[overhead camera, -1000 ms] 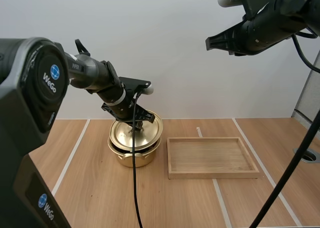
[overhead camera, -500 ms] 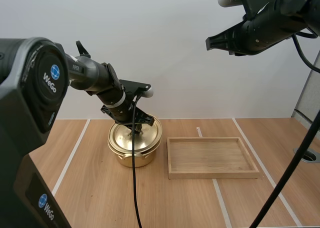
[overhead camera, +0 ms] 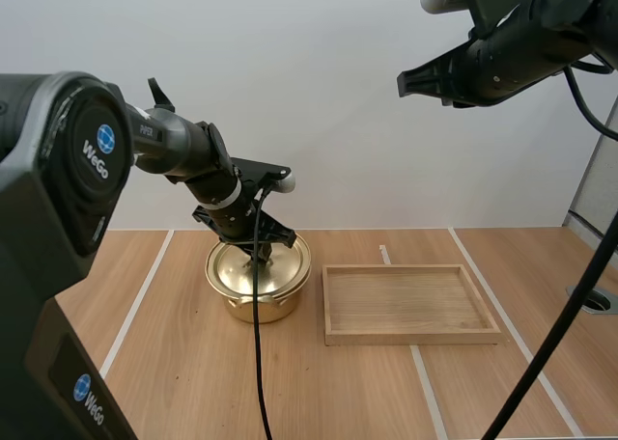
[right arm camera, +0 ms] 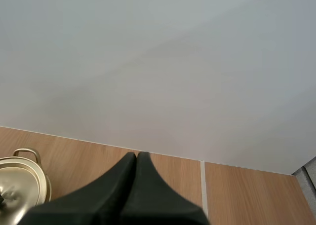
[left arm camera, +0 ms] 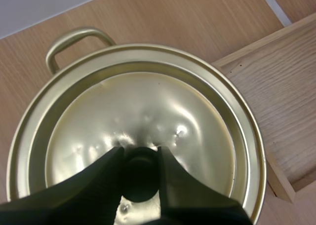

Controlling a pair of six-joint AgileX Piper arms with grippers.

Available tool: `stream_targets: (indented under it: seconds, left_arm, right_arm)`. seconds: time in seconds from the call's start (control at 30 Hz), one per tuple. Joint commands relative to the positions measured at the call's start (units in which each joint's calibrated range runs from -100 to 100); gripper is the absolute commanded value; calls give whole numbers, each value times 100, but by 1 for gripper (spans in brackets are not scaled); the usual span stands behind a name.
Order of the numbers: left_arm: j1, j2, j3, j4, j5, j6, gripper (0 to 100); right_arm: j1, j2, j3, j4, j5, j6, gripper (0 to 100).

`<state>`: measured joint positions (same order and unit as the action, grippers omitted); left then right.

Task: Open the pot, put the grape inside, and close it

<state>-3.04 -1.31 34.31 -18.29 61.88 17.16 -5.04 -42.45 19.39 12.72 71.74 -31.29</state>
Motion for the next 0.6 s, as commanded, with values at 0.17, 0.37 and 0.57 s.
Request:
stream_targets:
  seconds: [0.17,0.37,0.57]
  left_arm:
    - [6,1,30,51,-230,-25,0]
    - [6,300,30,28,-215,-25,0]
    - [6,465,17,15,-231,-25,8]
  right_arm:
    - [-23,-69,-1,-15,18,3,0]
    - [-23,-69,-1,-5,18,3,0]
    - [-23,-69,-1,-4,36,3,0]
